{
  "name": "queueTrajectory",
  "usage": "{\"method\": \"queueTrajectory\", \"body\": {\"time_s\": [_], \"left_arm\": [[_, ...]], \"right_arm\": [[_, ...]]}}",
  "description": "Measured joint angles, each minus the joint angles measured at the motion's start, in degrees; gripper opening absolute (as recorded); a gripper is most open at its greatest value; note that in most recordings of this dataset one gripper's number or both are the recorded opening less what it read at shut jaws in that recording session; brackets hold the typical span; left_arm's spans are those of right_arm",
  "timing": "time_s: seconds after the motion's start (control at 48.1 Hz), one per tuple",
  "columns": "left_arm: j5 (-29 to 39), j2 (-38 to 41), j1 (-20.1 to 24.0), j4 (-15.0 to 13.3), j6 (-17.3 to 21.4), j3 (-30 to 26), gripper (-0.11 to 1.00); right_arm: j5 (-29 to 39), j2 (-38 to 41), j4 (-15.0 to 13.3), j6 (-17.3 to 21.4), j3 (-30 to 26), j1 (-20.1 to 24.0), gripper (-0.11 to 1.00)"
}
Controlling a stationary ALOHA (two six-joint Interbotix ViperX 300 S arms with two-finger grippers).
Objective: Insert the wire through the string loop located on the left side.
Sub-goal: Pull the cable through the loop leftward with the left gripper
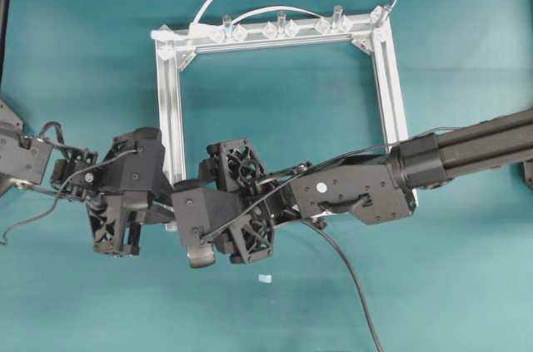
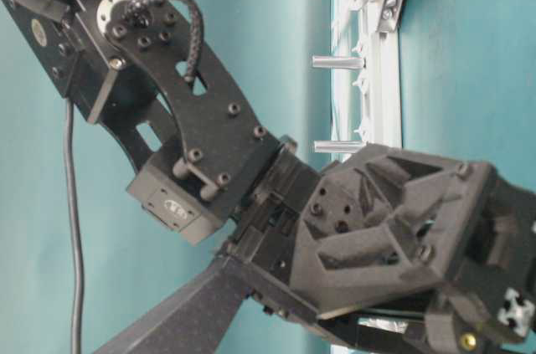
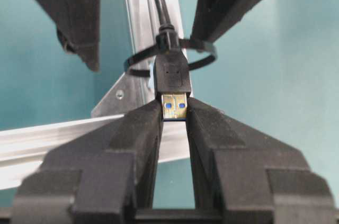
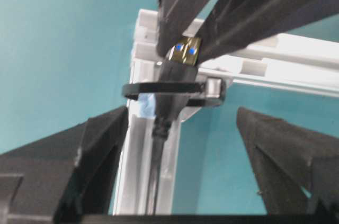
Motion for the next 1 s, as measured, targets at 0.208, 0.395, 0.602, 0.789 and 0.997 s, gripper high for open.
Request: {"method": "queueTrajectory", "body": {"time_s": [0.208, 0.395, 0.602, 0.789, 0.997], "left_arm": [[0.1, -0.1, 0.0, 0.0, 0.0, 0.3, 0.16], [0.9, -0.3, 0.0, 0.0, 0.0, 0.4, 0.16], [2.2, -1.4, 0.0, 0.0, 0.0, 0.9, 0.16], [5.6, -4.7, 0.0, 0.0, 0.0, 2.4, 0.16], [9.8, -9.6, 0.0, 0.0, -0.2, 4.7, 0.16]], "right_arm": [[0.0, 0.0, 0.0, -0.1, 0.8, 0.0, 0.83], [0.6, -0.1, 0.0, -0.1, 1.5, 0.0, 0.83], [2.6, -0.7, 0.0, 0.1, 1.9, 0.0, 0.83], [3.0, -1.1, 0.0, -0.1, 2.2, 0.0, 0.83], [3.0, -1.1, 0.0, -0.1, 2.2, 0.0, 0.83]]}}
